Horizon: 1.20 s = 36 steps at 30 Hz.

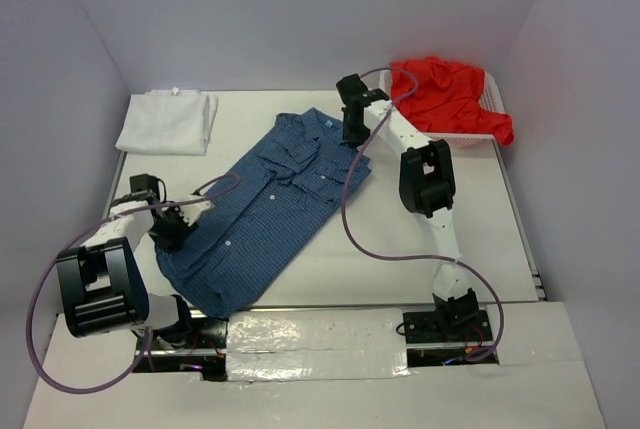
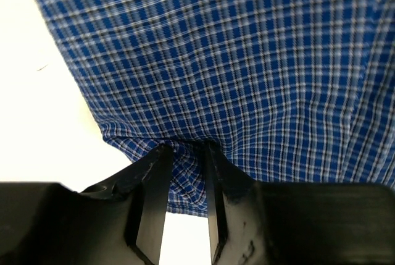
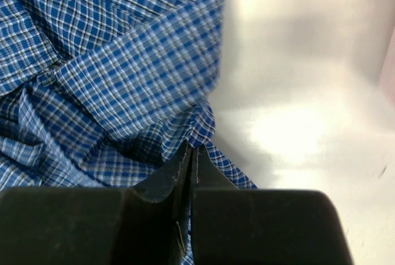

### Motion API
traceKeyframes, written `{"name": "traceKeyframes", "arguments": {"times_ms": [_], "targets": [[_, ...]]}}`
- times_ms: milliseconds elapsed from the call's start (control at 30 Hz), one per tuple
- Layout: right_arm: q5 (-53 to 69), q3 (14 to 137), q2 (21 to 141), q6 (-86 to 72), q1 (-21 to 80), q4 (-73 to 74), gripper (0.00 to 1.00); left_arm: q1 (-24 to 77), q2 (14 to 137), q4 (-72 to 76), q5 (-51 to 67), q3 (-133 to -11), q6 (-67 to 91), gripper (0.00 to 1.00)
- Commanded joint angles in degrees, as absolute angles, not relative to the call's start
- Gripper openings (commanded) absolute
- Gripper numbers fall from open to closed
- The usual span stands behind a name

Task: Fold and stack the long sleeve shirts
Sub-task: Fold the shirt

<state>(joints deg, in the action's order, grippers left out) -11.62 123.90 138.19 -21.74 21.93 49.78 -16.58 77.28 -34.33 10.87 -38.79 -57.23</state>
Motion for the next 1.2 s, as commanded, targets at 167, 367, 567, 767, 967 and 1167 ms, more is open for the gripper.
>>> {"name": "traceKeyframes", "arguments": {"times_ms": [167, 367, 567, 767, 967, 1167], "targets": [[-11.43, 133.49, 142.29, -18.63, 20.83, 45.44, 0.02, -8.89, 81.38, -41.92, 19.5, -42.09, -55.47, 0.42], [-6.51, 142.92, 143.38, -19.43, 20.39, 40.46, 0.26, -3.52, 81.21, -44.2, 20.57, -40.35, -60.18, 0.45], [-7.12, 140.97, 137.3, -15.47, 20.48, 37.26, 0.77, -3.52, 79.37, -48.42, 20.3, -39.72, -63.63, 0.56], [-2.2, 122.34, 115.3, -14.76, 23.1, 29.81, 1.0, -8.16, 78.4, -54.57, 23.73, -44.64, -65.3, 0.75], [-1.5, 88.58, 93.36, -29.32, 25.31, 19.61, 1.0, -11.95, 76.2, -60.45, 21.01, -53.86, -68.28, 0.81], [-0.45, 69.65, 87.72, -36.99, 26.63, 15.39, 1.0, -11.95, 74.89, -63.1, 25.38, -64.24, -73.55, 0.81]]}}
